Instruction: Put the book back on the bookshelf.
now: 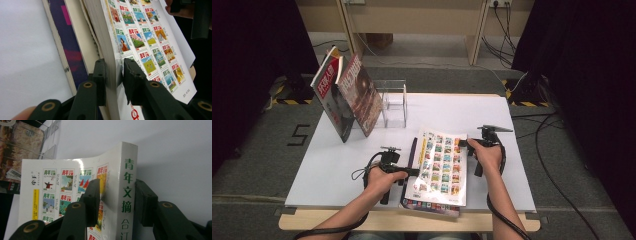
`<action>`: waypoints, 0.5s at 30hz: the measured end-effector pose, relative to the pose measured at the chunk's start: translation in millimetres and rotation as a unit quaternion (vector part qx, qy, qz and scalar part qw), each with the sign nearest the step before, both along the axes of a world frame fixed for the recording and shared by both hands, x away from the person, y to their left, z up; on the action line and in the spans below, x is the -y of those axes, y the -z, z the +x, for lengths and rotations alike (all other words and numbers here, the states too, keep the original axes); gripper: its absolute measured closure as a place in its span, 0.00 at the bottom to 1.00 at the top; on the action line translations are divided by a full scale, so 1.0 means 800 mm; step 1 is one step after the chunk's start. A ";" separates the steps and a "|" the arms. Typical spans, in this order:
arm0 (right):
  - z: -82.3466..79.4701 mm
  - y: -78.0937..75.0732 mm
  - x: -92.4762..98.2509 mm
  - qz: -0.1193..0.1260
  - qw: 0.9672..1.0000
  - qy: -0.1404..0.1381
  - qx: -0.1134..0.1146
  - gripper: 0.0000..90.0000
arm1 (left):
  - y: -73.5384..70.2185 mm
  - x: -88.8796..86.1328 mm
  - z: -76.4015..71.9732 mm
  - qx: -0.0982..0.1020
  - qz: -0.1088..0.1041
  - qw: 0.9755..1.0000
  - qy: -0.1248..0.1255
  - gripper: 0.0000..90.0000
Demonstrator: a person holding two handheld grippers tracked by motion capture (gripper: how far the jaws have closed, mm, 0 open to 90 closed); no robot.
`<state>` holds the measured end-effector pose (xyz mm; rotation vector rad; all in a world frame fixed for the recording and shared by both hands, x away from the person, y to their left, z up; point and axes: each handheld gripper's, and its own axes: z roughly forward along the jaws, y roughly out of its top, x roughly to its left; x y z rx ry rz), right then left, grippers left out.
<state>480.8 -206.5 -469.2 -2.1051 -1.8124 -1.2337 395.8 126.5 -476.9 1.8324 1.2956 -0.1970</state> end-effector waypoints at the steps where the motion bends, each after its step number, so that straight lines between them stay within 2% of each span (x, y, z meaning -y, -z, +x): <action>1: 0.000 0.000 0.001 0.006 1.000 0.001 -0.005 0.67 | 0.000 0.000 0.000 -0.001 -0.001 1.000 0.000 0.80; 5: 0.001 -0.002 0.004 0.014 1.000 -0.007 -0.003 0.73 | 0.001 -0.002 0.002 -0.007 0.002 1.000 0.001 0.80; 8: 0.001 -0.010 0.008 0.044 0.999 -0.018 -0.002 0.78 | 0.002 -0.004 0.003 -0.012 0.002 1.000 0.000 0.80; 12: 0.001 -0.014 0.005 0.033 0.999 -0.021 -0.004 0.77 | 0.002 -0.004 0.003 -0.012 0.004 1.000 0.001 0.80; 15: 0.001 -0.012 0.005 0.037 0.999 -0.019 -0.007 0.76 | 0.003 -0.004 0.003 -0.012 0.002 1.000 0.001 0.80</action>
